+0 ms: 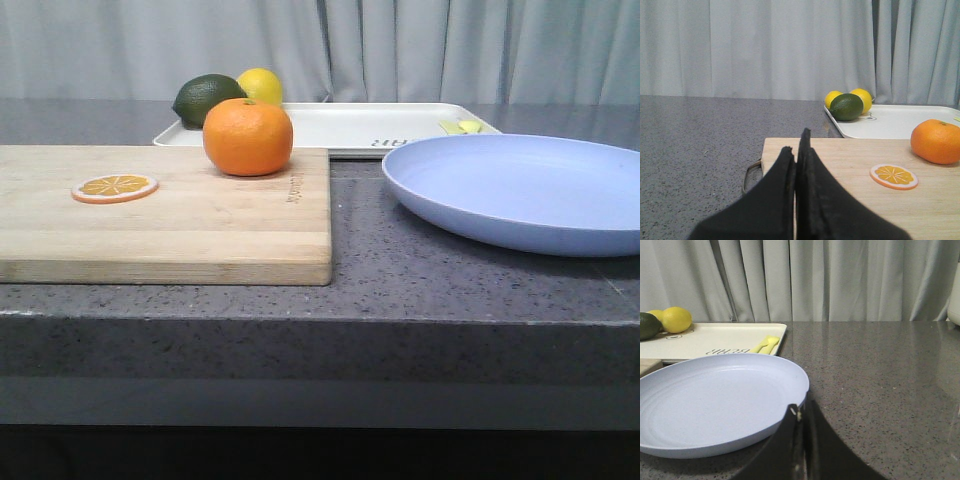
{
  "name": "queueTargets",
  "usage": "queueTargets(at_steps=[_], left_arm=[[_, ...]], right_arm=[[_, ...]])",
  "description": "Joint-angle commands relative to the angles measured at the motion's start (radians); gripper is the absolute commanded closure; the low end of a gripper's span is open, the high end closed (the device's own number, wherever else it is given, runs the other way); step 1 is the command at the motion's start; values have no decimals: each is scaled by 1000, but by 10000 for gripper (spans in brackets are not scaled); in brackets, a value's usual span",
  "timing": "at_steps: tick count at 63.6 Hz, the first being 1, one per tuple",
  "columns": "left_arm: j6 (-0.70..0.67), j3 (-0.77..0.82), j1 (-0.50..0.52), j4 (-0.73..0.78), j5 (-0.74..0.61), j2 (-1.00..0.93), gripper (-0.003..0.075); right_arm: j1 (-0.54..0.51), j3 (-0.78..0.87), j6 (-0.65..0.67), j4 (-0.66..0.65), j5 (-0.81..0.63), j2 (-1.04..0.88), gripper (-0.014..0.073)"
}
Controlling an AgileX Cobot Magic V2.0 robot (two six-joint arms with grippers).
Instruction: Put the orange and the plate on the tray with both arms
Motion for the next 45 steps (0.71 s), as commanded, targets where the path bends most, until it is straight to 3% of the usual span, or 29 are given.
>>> queueTargets(at_steps=[1, 34, 45], left_arm=[[-8, 28, 1, -9, -75, -18, 740], [-8, 24, 1, -9, -123, -18, 740], [-8, -76, 1, -31, -65, -15, 740]], right_arm=[[3, -24, -3, -8, -79, -20, 659], [4, -24, -3, -8, -88, -20, 659], [4, -95, -4, -9, -13, -20, 659]])
